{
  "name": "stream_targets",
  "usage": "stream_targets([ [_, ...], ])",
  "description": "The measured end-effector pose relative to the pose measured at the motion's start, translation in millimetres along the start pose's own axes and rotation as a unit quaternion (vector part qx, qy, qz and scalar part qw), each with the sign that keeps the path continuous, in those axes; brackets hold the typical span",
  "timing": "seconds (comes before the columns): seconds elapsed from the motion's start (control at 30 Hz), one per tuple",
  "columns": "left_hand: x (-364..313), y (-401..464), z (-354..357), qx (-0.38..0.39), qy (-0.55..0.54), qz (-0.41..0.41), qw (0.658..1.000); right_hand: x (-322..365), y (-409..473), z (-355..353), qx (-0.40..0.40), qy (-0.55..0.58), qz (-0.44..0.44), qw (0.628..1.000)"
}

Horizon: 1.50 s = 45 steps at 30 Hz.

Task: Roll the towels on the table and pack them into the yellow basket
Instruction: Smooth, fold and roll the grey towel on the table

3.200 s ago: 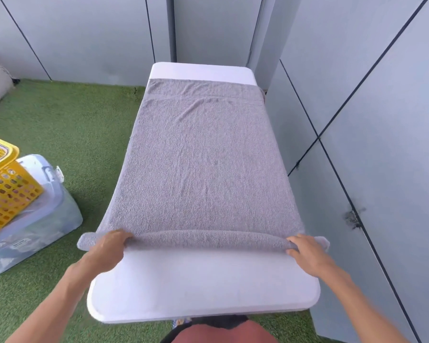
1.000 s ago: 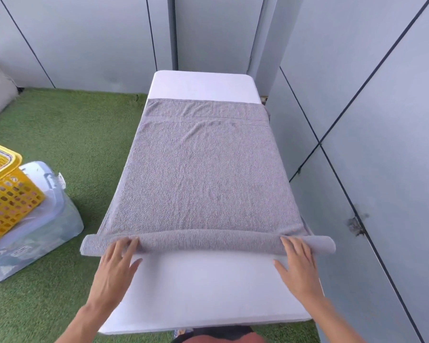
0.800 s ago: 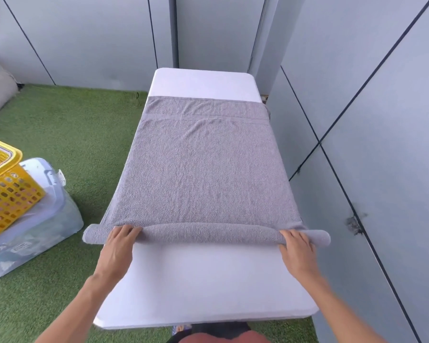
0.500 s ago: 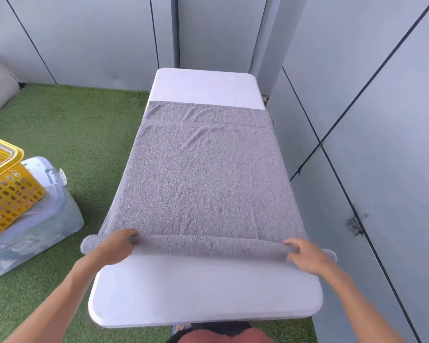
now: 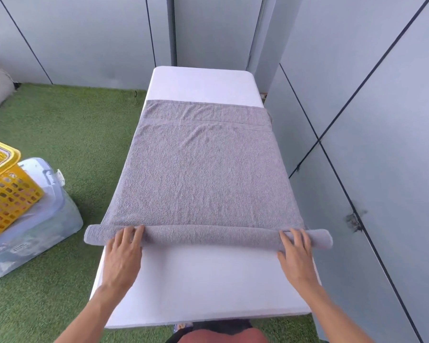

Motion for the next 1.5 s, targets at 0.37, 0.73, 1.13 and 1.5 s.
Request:
stream_targets([
  [0.37, 15, 28, 21, 0.29, -0.043, 0.025, 0.956, -29, 14, -4, 0.236, 0.138, 0.122, 0.954],
  [0.73, -2, -15, -5, -0.086, -0.034, 0.025, 0.995, 4, -19, -27, -0.087, -0.045, 0.025, 0.995],
  [1.13, 8, 30, -1, 0.082, 0.027, 0.021, 0.996, -5, 16, -11, 0.146, -0.032, 0.051, 0.987],
  [1.5, 18, 20, -20, -0.062, -0.079, -0.002, 0.995, -16, 26, -40, -0.01, 0.157, 0.077, 0.985],
])
Point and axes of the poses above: each hand's wrist, its own y-axis towards the middle knuckle, its own z-axis out of the palm, x = y × z, the point moved 9 cm from there along y, towards the middle knuckle, and after that the axes turned 14 degrees about y, right-handed, at the moved point
